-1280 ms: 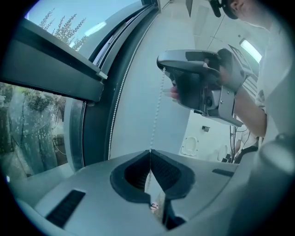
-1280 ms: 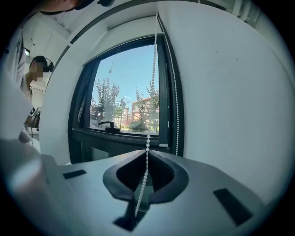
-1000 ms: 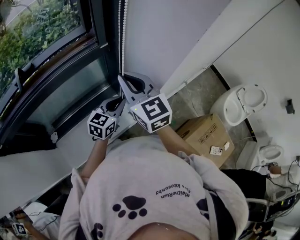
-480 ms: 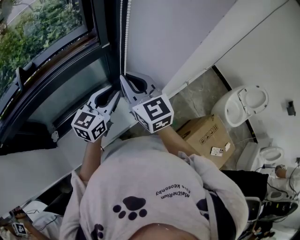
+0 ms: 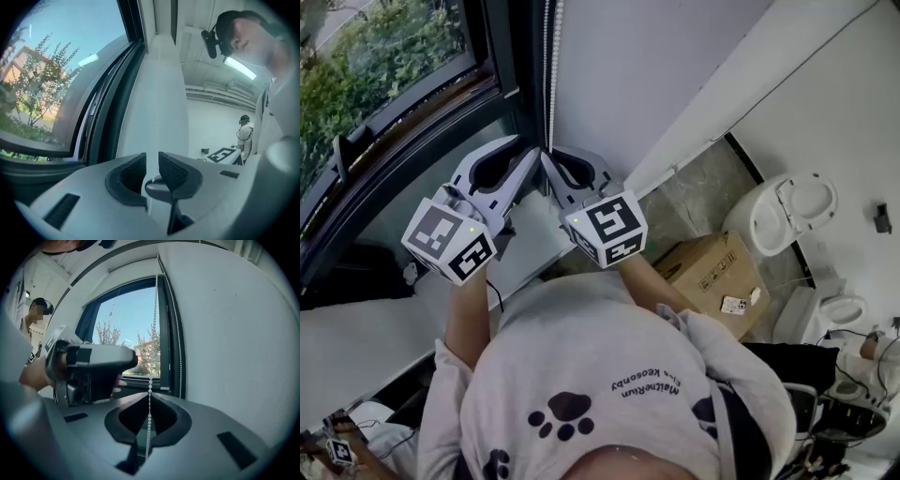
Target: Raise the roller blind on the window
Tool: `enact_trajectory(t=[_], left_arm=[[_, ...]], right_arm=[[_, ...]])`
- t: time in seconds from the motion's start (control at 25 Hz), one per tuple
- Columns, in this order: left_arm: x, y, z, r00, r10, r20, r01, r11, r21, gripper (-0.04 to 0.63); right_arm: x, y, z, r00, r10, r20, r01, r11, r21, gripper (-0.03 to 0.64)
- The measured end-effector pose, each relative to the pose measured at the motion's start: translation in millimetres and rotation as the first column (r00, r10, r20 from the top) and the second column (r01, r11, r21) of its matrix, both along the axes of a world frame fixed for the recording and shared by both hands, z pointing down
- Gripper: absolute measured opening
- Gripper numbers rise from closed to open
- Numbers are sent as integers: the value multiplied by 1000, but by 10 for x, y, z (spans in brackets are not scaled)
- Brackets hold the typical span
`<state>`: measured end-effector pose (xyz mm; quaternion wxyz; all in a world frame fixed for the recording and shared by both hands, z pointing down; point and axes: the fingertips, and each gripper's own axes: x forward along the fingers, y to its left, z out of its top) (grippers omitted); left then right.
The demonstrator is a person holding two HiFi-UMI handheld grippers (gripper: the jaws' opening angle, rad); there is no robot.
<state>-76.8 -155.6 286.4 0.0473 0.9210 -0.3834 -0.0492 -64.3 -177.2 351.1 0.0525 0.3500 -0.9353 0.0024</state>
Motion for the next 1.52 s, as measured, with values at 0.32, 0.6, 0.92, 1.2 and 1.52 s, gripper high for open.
enact_trajectory(t=[0.32, 0.6, 0.92, 1.2, 1.52], left_arm=[[243, -131, -500, 997, 52, 53, -57, 993, 108, 87], [302, -209, -625, 992, 70, 109, -83, 988, 128, 27], [280, -181, -574, 995, 86, 57, -92, 991, 97, 11], [263, -169, -289, 995, 87, 50, -90, 995, 45, 11], [298, -144, 86, 995, 93, 30, -92, 995, -26, 11]], right_arm=[[-39, 56, -6, 1000, -12, 7, 12, 1000, 2, 13], [-40, 82, 31, 1000, -9, -9, 9, 1000, 1, 12], [-55, 77, 46, 1000, -10, -8, 10, 1000, 4, 12], [-52, 99, 300, 1000, -10, -25, 9, 999, -49, 12], [-25, 118, 714, 995, -14, -96, 3, 994, -110, 12]])
